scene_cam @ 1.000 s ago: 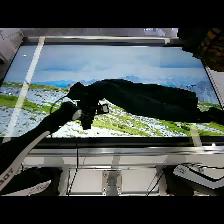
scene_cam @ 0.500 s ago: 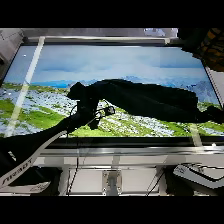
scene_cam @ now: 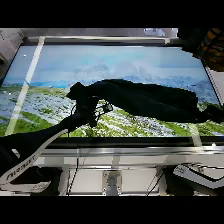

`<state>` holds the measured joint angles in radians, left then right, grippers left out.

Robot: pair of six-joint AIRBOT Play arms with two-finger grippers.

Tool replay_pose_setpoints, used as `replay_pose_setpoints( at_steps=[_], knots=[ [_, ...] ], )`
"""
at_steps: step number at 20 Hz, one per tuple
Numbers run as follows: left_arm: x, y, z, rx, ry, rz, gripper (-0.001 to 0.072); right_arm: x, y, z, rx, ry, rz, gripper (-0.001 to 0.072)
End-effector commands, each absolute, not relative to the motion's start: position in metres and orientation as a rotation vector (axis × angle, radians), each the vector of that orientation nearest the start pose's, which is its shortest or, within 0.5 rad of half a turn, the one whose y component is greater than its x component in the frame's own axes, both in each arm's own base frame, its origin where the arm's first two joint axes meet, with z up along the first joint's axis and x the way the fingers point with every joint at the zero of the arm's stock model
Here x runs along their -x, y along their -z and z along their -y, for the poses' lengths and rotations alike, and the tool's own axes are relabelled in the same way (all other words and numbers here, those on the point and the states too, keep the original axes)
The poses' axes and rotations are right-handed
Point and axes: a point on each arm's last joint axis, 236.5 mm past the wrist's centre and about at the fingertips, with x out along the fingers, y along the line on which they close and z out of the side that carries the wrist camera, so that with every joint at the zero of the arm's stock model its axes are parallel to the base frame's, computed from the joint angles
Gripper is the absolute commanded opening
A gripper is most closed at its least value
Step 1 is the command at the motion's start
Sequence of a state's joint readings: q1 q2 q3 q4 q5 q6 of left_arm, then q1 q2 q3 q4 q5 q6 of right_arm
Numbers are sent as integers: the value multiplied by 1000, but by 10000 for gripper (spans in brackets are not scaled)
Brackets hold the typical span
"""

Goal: Fold the clothes and pants, and hang the long-sleeved shirts on hangers.

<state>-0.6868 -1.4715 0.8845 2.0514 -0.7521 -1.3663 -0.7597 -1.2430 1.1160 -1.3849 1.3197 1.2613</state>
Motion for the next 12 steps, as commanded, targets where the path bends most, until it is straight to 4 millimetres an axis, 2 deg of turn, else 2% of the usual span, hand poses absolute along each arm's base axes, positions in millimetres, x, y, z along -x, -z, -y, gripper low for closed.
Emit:
replay_pose_setpoints(
  at_steps=[1,4,6,9,12],
  knots=[
    [-355,98,132,-1181,465,-1110,37,-272,-3,198,-446,293,-1333,17],
    [-371,43,82,-1130,380,-1076,36,-276,-4,194,-466,278,-1318,17],
    [-380,-15,42,-1084,296,-980,35,-283,-8,188,-491,252,-1292,16],
    [-368,-84,-24,-1011,151,-891,35,-303,-27,173,-540,174,-1222,16],
    [-344,-125,-83,-887,-25,-859,35,-313,-55,175,-523,157,-1180,16]
  ],
)
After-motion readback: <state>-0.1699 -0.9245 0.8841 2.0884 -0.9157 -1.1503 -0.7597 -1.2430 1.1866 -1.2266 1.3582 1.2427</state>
